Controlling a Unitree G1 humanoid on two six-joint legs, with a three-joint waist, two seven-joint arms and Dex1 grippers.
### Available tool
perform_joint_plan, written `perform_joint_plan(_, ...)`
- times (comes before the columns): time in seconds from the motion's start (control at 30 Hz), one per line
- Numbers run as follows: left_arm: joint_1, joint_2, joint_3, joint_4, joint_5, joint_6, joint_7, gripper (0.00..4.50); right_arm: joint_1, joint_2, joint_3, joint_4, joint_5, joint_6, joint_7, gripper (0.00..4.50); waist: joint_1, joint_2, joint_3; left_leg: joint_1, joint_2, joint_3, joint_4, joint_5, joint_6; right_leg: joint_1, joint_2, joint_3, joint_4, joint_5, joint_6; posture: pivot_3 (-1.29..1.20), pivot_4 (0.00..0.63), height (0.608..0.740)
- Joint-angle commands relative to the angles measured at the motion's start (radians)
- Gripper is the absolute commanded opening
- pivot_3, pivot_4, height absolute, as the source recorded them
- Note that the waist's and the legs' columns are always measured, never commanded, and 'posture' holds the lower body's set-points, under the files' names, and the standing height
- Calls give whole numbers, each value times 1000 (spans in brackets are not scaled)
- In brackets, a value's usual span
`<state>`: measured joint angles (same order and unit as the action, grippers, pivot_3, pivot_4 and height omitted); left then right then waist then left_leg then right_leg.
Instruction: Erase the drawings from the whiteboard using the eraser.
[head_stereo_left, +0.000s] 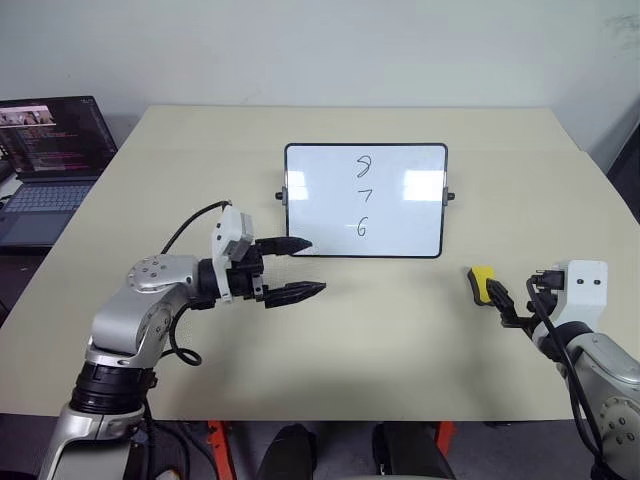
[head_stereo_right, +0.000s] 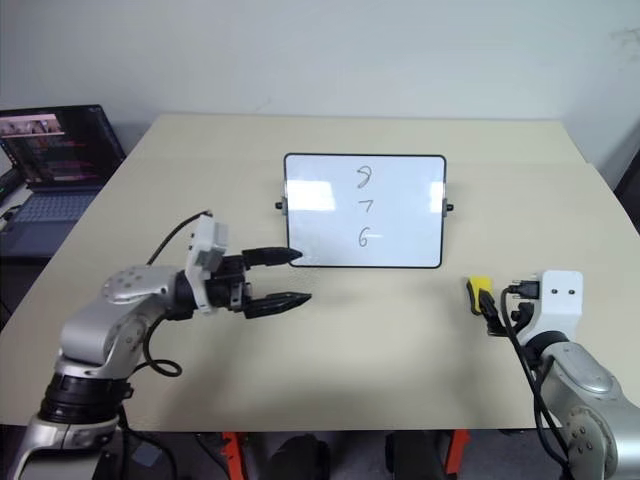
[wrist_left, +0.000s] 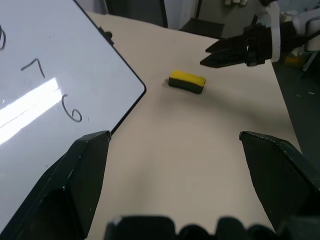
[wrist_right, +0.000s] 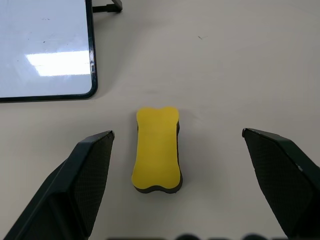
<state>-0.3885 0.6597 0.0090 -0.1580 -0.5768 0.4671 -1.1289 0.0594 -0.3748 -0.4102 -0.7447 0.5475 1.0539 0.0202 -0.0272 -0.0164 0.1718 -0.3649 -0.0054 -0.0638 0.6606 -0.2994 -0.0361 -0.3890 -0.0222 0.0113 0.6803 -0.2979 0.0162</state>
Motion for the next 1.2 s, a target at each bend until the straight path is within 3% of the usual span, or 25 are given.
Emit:
perform_joint_plan(0.03, -31, 1, 14, -27, -13, -44, -37, 4500, -7, 0, -10, -29, 2, -10, 6, 4478, 0, 0, 0, 0, 0, 0, 0, 0, 0, 0, 0, 0, 0, 0, 0, 0, 150, 740)
perform_joint_plan(0.13, -46, 2, 0, -21, -5, -59, -60, 4500, -10, -2, -6, -30, 6, -8, 9, 4478, 0, 0, 0, 0, 0, 0, 0, 0, 0, 0, 0, 0, 0, 0, 0, 0, 150, 740)
perform_joint_plan(0.27, -65, 14, -23, -10, 19, -82, -102, 4500, -171, 26, 99, 67, -46, 37, -59, 4478, -10, 0, 0, 1, 0, 1, 1, 0, 0, 0, 1, 1, 1, 1, 1, 0, 150, 740)
perform_joint_plan(0.43, -81, 17, -35, 2, 33, -100, -122, 4500, -242, 50, 133, 128, -75, 55, -71, 4478, -2, 0, 0, 0, 0, 1, 0, 0, 0, 0, 2, 2, 0, 1, 1, 0, 150, 740)
perform_joint_plan(1.2, -55, 8, -30, -23, 52, -116, -94, 4500, -249, 71, 132, 201, -128, 50, -41, 4478, -3, 0, 0, 0, 0, 2, 0, 0, 1, -1, 1, 2, 0, 1, 1, 0, 150, 740)
